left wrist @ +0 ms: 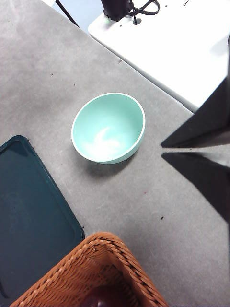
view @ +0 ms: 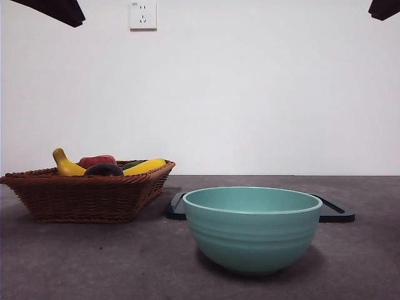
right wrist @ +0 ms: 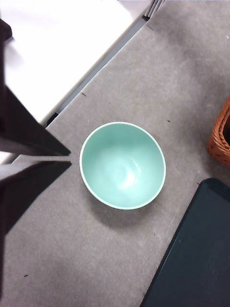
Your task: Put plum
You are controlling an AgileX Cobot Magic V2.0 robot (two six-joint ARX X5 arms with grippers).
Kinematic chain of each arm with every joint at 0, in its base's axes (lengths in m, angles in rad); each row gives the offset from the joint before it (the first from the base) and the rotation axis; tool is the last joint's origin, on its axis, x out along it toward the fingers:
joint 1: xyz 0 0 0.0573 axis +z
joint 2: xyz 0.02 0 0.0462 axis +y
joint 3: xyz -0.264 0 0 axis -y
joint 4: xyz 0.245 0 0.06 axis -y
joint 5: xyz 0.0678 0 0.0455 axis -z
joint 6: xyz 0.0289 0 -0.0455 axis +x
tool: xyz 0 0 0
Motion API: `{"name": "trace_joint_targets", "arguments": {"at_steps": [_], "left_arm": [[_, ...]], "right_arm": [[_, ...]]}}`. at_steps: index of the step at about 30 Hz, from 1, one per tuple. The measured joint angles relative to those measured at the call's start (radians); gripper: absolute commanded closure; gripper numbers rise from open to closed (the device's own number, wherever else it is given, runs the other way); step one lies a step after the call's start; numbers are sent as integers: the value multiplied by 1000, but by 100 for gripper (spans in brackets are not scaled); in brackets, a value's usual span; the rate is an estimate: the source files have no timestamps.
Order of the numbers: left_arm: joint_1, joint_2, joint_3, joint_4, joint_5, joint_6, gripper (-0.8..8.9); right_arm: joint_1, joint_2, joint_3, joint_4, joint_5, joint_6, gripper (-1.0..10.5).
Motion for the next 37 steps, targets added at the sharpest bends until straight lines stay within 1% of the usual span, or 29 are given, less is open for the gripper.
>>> {"name": "trace_joint_targets", "arguments": {"at_steps": [18,21,23,25,28,31,33,35,37], "left_arm": [[0,-3,0,1,-2,2,804],[30,-37,-6,56,-22,26,804],[86,-80,-7,166,-27,35,804],[157,-132,-11,312,-29,36,804],[258,-224,-71,515,-29,29,804],[351,-337,-206,722,-35,19,804],[399,-418,-315,842,-61,16,804],[441,-515,-443,951,-122,15,804],[472,-603,-553,1019,-196,11,804]], "right_arm": [[0,0,0,0,0,0,941],[0,0,0,0,0,0,941],[0,0,0,0,0,0,941],[0,0,0,0,0,0,941],[0,0,0,0,0,0,941],[0,0,0,0,0,0,941],[0,0,0,0,0,0,941],[0,0,0,0,0,0,941],[0,0,0,0,0,0,941]]}}
